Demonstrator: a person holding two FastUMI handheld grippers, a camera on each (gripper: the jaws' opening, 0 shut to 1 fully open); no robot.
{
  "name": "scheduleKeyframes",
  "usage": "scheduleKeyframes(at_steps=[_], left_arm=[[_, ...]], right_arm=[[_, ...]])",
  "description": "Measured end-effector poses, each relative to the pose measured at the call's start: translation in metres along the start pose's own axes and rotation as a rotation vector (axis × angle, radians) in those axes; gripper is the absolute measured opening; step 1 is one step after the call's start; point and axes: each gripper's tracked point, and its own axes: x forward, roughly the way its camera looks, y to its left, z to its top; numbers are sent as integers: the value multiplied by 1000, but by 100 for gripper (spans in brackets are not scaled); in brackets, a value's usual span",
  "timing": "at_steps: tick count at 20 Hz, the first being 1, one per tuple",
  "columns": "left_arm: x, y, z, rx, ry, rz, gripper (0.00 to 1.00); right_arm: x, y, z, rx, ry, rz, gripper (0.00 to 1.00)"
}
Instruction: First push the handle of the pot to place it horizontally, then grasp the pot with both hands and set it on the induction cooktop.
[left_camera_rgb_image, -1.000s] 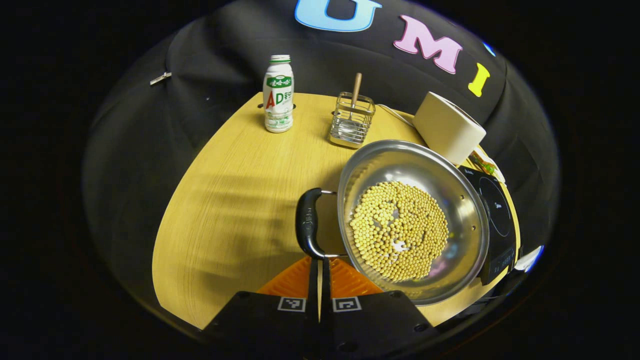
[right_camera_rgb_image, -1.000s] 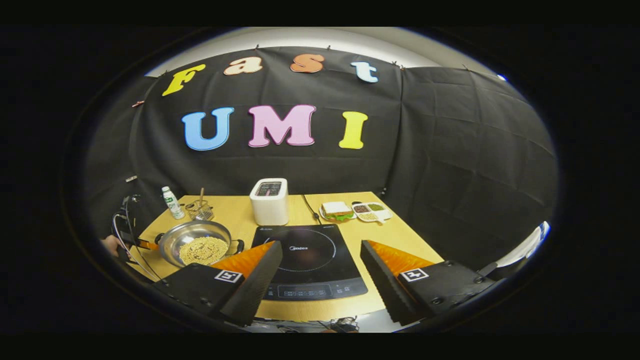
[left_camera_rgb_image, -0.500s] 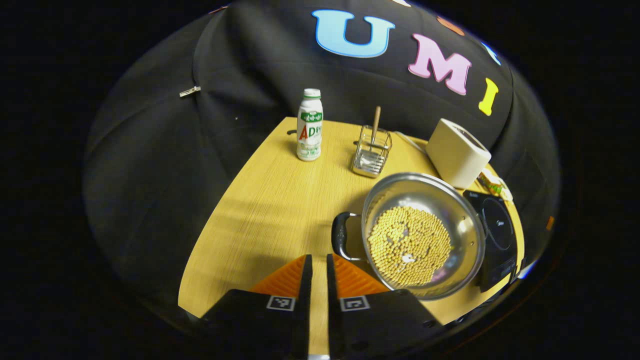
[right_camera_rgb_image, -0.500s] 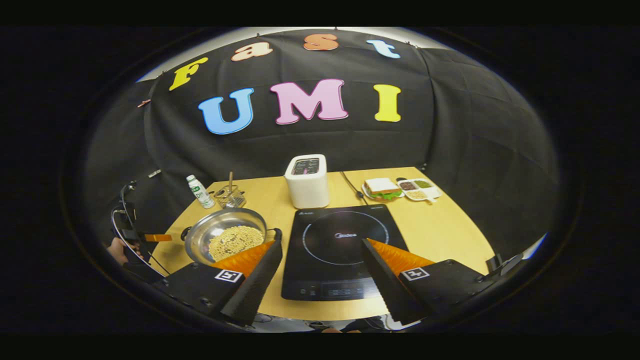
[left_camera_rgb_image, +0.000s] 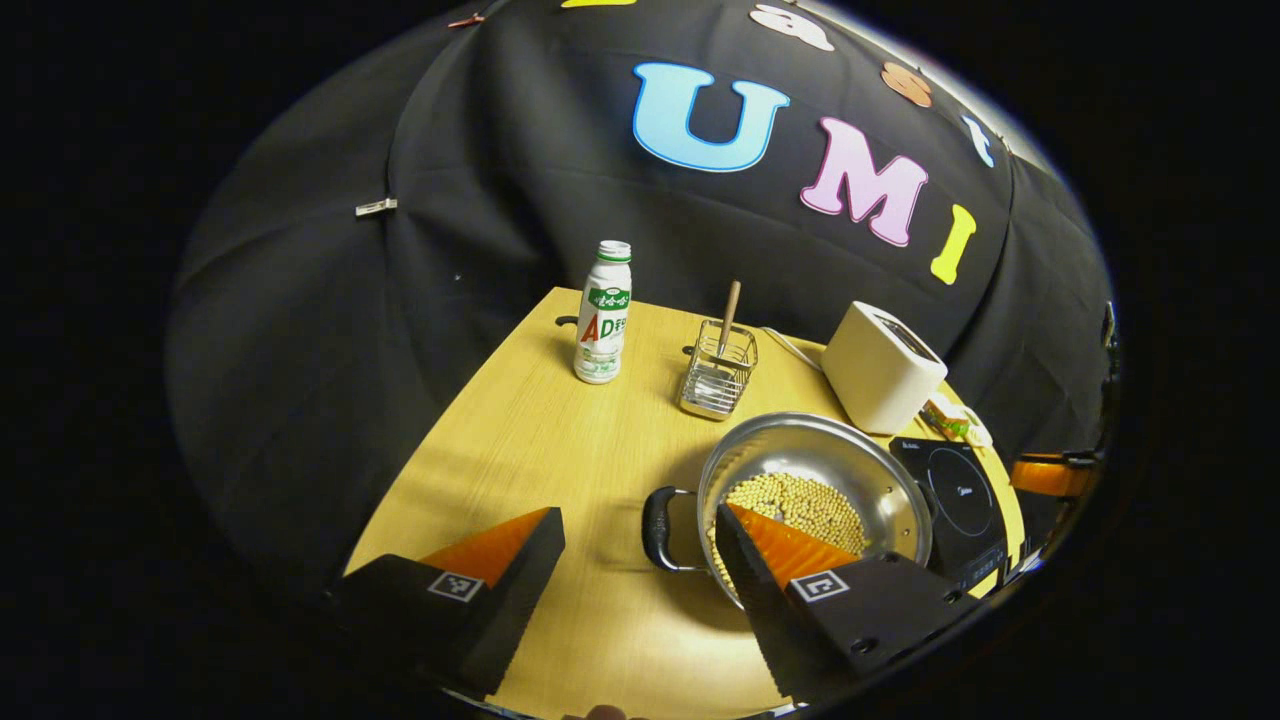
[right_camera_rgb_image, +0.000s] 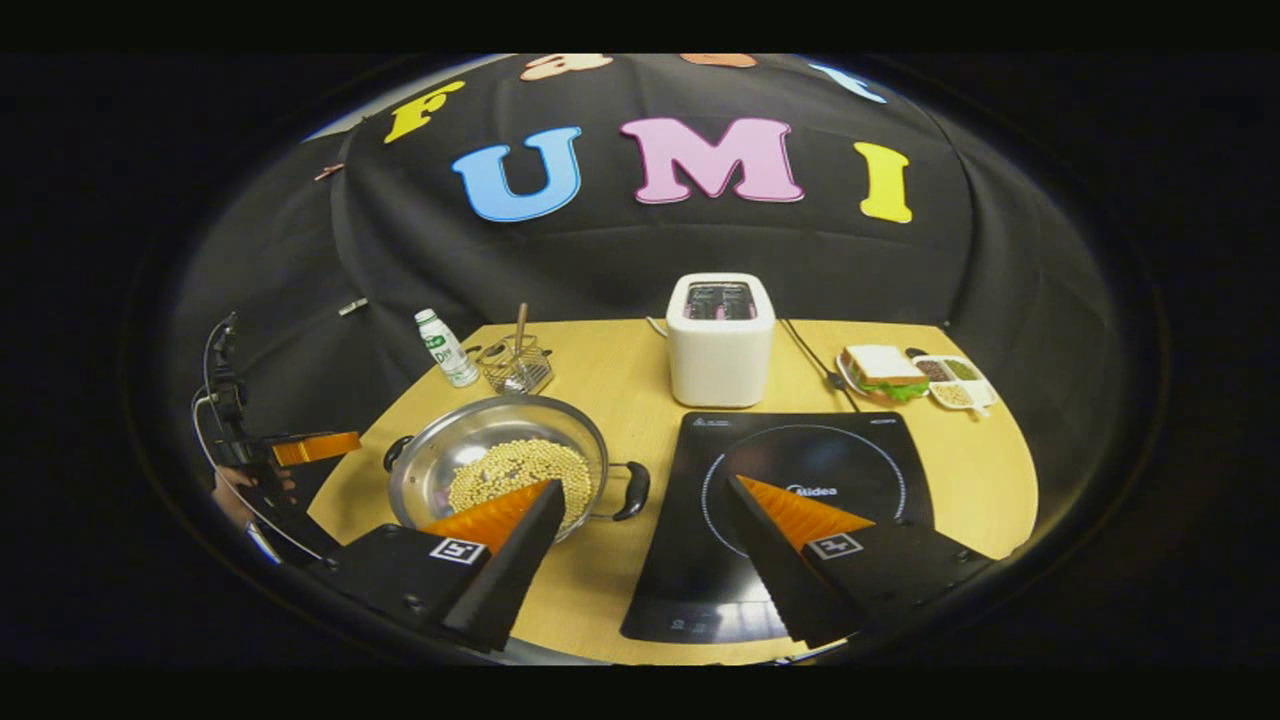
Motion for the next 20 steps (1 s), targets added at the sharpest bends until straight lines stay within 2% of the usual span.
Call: scheduleKeyframes(at_steps=[3,5,8,9,12,13,14,16,18,19,20], left_arm=[[14,-3,-3,-32,6,-12,95],[24,-8,-5,-27,6,-23,95],[36,-13,-6,-18,8,-30,95],[39,-14,-7,-18,12,-35,93],[51,-15,-15,8,34,-42,96],[54,-14,-18,23,43,-41,96],[59,-13,-20,37,52,-41,96],[65,-17,-24,50,70,-61,95],[72,-21,-29,47,95,-86,95],[75,-24,-33,49,114,-104,95],[78,-26,-36,51,131,-116,95]], right_arm=[[34,10,-15,-8,67,28,100],[52,17,-33,-32,139,51,100],[72,22,-47,-26,179,82,100],[79,24,-50,-14,192,91,100],[94,23,-59,36,215,104,100],[98,22,-61,62,220,112,94],[100,23,-64,98,226,126,99],[100,25,-64,158,241,145,99],[105,25,-61,155,233,150,99],[109,27,-60,148,230,153,97],[111,27,-62,142,232,150,88]])
